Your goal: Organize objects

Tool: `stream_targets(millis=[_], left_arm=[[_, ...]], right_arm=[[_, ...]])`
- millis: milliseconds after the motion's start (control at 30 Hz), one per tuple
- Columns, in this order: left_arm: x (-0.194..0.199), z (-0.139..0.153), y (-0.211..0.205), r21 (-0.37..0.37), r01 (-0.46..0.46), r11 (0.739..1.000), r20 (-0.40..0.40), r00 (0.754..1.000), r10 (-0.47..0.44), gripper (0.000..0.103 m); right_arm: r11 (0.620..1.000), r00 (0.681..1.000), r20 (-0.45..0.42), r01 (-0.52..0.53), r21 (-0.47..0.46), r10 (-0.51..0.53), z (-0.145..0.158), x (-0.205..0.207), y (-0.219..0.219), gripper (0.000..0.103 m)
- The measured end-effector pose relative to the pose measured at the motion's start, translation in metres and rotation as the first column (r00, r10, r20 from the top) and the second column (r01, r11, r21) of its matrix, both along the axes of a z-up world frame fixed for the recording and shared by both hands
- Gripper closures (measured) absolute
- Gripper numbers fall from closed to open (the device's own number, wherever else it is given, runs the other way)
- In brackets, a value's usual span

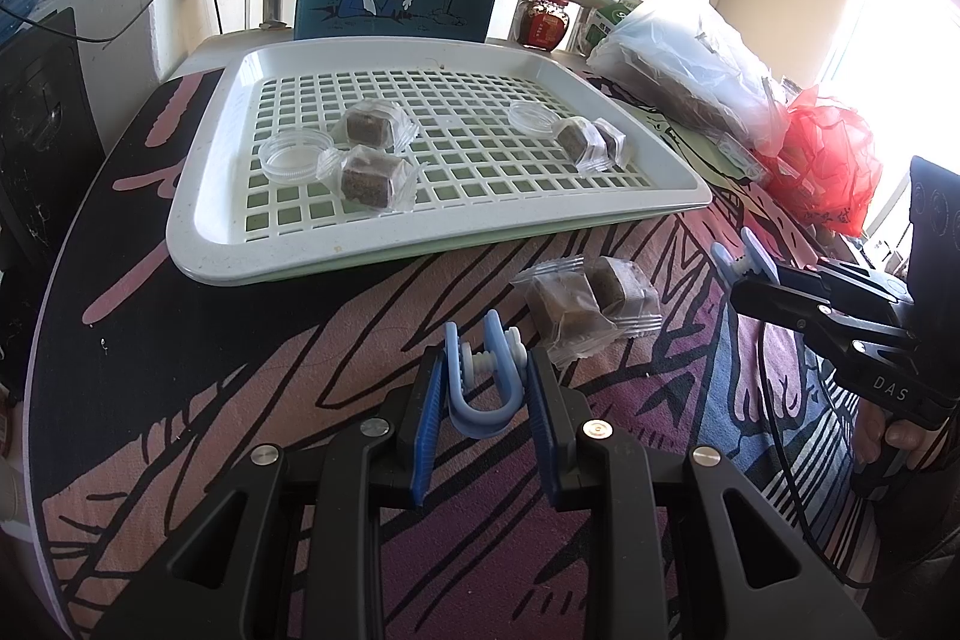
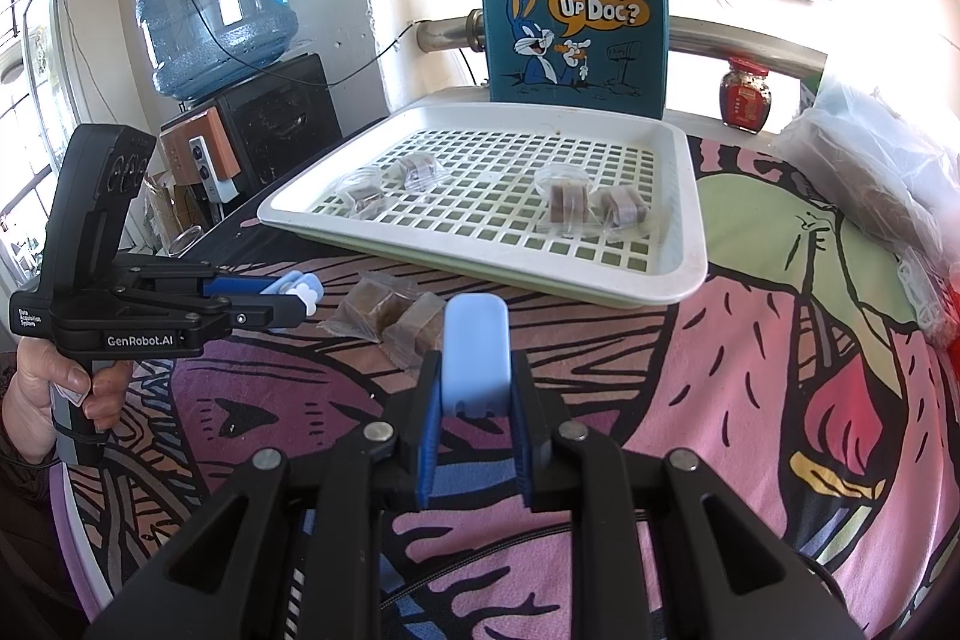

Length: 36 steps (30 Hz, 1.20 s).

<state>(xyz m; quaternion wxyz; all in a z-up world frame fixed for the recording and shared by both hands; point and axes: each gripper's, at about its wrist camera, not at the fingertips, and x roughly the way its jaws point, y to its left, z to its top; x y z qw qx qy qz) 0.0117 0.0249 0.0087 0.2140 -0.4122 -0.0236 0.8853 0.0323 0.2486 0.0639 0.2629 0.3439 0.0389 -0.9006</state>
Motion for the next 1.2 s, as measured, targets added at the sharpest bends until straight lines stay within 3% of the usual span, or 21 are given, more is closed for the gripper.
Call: stream_targets(millis=[1200], left_arm=[[-0.0006,0.0005,-0.0005,0.000,0.000,1.000,0.003,1.000,0.000,0.077]], right_arm=[[1.000,1.000,-0.001,-0.001,-0.003,0.001,0.0011,0.0007,-0.0027,0.083]])
